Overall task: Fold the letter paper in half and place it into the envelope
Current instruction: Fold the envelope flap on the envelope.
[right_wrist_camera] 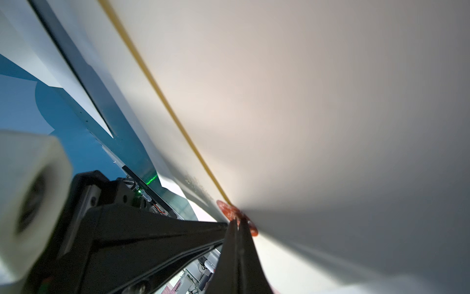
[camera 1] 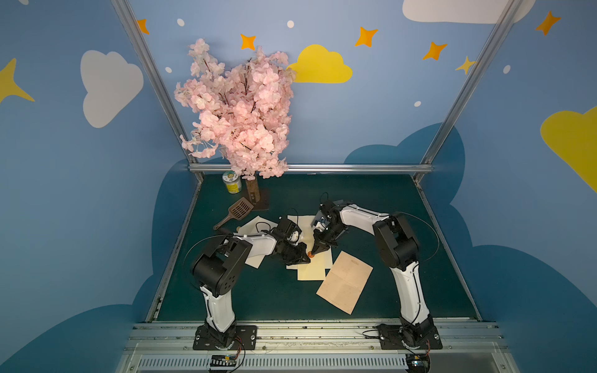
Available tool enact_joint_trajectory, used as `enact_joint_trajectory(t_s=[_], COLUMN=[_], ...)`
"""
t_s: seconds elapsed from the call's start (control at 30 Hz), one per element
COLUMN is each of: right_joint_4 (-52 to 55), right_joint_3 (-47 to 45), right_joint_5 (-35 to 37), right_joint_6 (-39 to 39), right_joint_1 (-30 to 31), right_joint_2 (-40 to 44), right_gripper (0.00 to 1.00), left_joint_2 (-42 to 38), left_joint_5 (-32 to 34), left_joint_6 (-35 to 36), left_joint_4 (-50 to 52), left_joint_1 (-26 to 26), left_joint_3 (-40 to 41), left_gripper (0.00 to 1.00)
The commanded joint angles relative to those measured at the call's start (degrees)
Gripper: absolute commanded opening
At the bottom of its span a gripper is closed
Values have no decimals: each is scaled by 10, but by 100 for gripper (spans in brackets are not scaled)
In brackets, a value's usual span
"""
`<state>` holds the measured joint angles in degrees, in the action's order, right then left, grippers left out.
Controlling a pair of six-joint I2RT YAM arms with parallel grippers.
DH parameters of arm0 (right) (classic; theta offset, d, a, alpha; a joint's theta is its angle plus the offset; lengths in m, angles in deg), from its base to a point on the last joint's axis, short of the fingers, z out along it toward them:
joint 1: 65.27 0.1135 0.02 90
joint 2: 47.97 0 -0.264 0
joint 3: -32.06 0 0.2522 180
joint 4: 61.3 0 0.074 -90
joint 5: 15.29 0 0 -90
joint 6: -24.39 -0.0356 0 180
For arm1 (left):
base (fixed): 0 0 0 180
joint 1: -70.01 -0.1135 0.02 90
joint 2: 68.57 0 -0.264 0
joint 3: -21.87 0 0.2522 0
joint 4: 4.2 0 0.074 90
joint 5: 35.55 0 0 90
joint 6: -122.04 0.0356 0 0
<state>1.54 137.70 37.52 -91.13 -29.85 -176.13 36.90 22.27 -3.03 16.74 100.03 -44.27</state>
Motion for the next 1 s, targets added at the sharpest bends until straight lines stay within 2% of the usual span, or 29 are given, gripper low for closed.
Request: enact_joint_trajectory(t_s=[0.0, 0.33, 0.63, 0.67, 0.73, 0.83, 0.9, 0.97], right_joint_4=[29, 50, 111, 118, 129, 135, 139, 140], right_joint_3=[-32, -41, -6, -3, -6, -29, -50, -76], right_joint_5=[78, 87, 110, 116, 127, 142, 155, 168], right_joint_6=[12, 31, 47, 48, 48, 43, 38, 31], right_joint_1=[16, 25, 17, 14, 9, -4, -14, -25], right_joint_2=[-22, -10, 86, 97, 120, 152, 173, 194], right_gripper=[0, 0, 1, 9, 36, 72, 86, 89], left_joint_2=[17, 8, -72, -82, -100, -118, -121, -123], left_joint_5=[35, 30, 73, 76, 83, 92, 100, 105], left_joint_6=[1, 8, 81, 87, 100, 113, 121, 123], left_joint_4=[37, 46, 168, 180, 204, 227, 242, 251], left_joint_1=[-8, -22, -29, -29, -27, -22, -13, 1], left_joint_3=[17, 10, -39, -42, -53, -68, -80, -90], left_gripper=[3, 3, 4, 7, 18, 44, 60, 71])
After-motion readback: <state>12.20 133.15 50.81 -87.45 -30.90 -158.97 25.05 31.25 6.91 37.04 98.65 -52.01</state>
